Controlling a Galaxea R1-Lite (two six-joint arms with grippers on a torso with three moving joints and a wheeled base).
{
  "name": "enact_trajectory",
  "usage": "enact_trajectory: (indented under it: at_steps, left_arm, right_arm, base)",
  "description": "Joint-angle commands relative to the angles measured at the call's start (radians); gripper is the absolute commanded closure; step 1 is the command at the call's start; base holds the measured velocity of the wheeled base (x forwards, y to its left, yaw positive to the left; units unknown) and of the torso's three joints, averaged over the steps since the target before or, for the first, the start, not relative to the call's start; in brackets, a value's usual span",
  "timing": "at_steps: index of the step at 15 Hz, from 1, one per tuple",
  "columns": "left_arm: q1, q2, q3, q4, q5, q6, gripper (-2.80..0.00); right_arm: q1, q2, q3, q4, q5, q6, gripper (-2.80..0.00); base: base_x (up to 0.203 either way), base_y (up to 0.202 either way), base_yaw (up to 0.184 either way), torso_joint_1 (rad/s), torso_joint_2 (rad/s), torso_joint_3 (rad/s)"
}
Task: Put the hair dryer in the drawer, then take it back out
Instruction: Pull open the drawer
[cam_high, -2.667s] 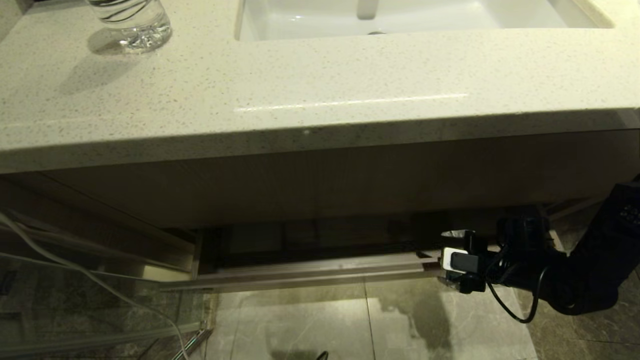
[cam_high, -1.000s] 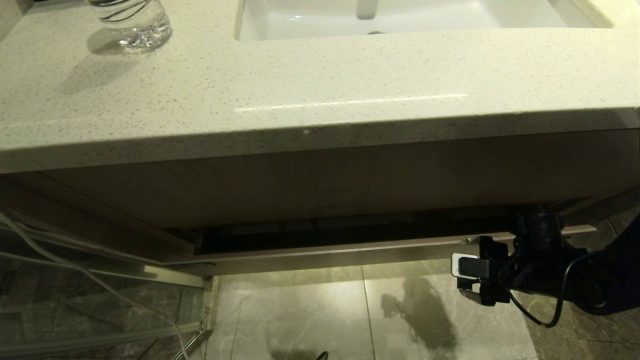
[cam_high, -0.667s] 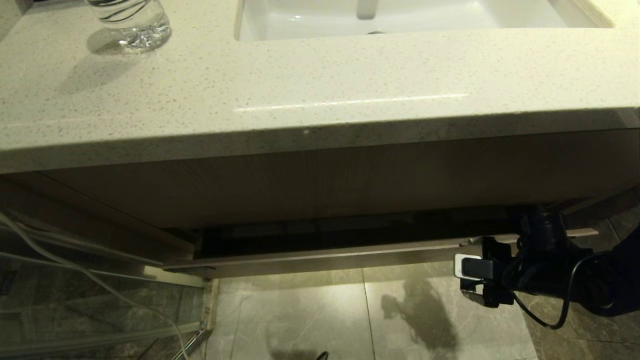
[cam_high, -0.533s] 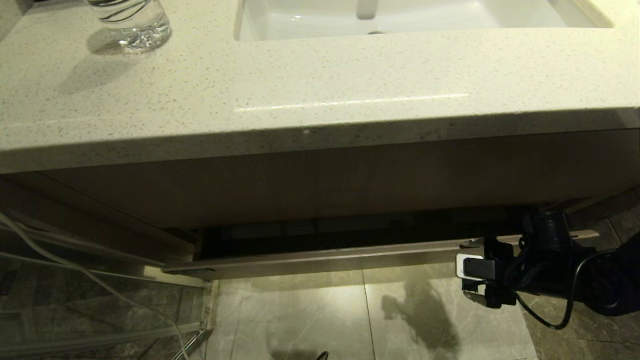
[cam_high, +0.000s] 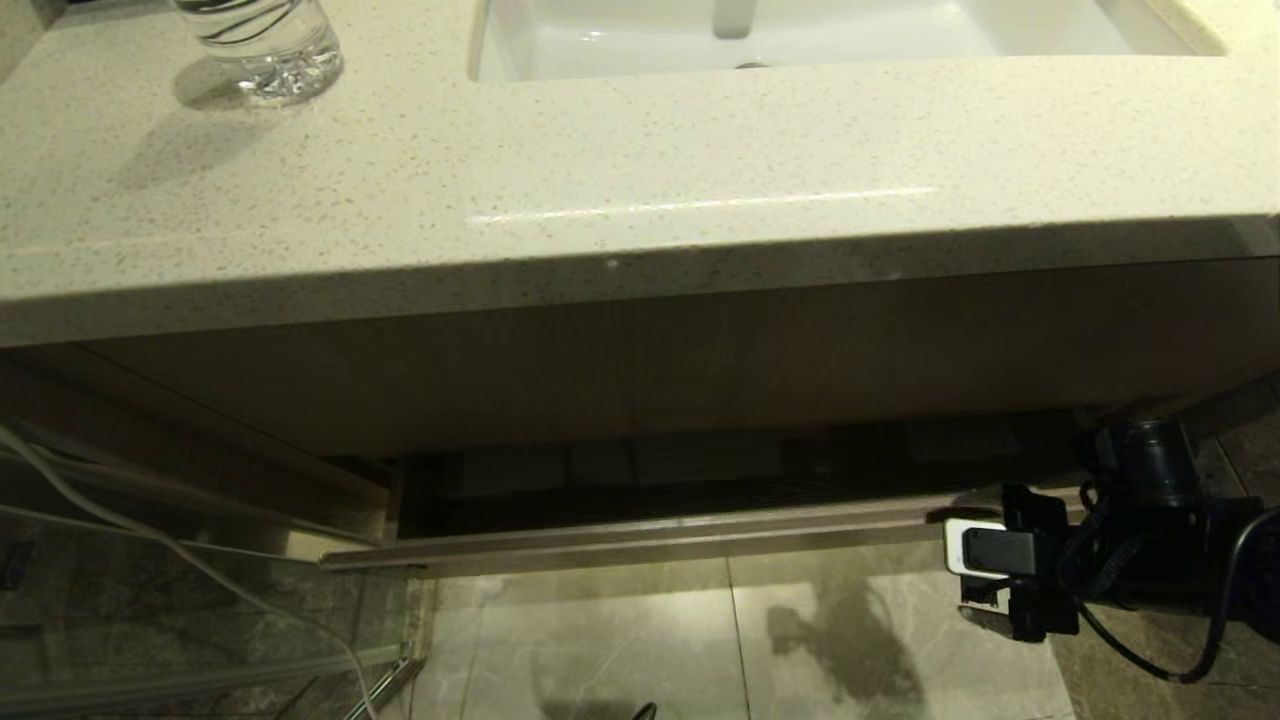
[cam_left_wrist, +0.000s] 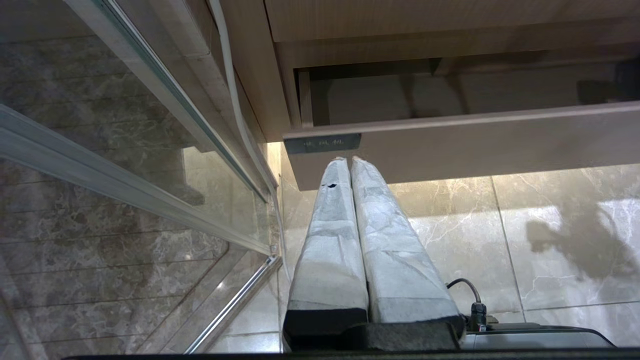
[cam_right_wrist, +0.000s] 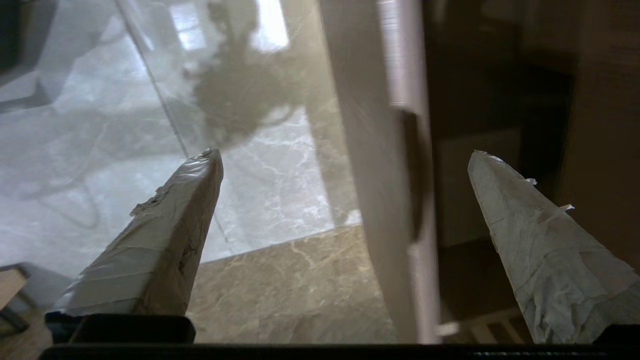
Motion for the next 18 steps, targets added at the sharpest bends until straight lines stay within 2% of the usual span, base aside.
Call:
enact_trajectory:
  at_steps: [1, 5, 8, 9, 10, 14, 18]
  left_arm:
    - [0.0, 0.0, 0.0, 0.0, 0.002, 0.0, 0.0]
    - [0.0, 0.0, 0.0, 0.0, 0.0, 0.0, 0.0]
    - [0.0, 0.0, 0.0, 0.0, 0.001, 0.0, 0.0]
    - [0.0, 0.0, 0.0, 0.0, 0.0, 0.0, 0.0]
    - [0.0, 0.0, 0.0, 0.0, 0.0, 0.0, 0.0]
    - [0.0, 0.0, 0.0, 0.0, 0.0, 0.0, 0.0]
    - [0.0, 0.0, 0.0, 0.0, 0.002, 0.0, 0.0]
  right_arm:
    - [0.0, -0.081, -0.002, 0.005, -0.001, -0.01, -2.8]
    - [0.002, -0.218, 0.017, 0.06, 0.004, 0.004, -2.8]
    - [0.002, -0.342, 0.027, 0.155, 0.009, 0.019, -2.8]
    - [0.002, -0.375, 0.028, 0.184, 0.01, 0.025, -1.16]
    - [0.003, -0.406, 0.033, 0.202, 0.012, 0.024, 0.0]
    - [0.02, -0.555, 0.044, 0.29, 0.02, 0.049, 0.0]
    - [0.024, -0.757, 0.01, 0.454, 0.025, 0.073, 0.0]
  base:
    - [0.0, 0.0, 0.0, 0.0, 0.0, 0.0]
    - [0.0, 0.0, 0.0, 0.0, 0.0, 0.0]
    - [0.0, 0.0, 0.0, 0.0, 0.0, 0.0]
    - [0.0, 0.0, 0.0, 0.0, 0.0, 0.0]
    - [0.0, 0.0, 0.0, 0.0, 0.0, 0.0]
    - [0.0, 0.0, 0.0, 0.0, 0.0, 0.0]
    - [0.0, 0.0, 0.0, 0.0, 0.0, 0.0]
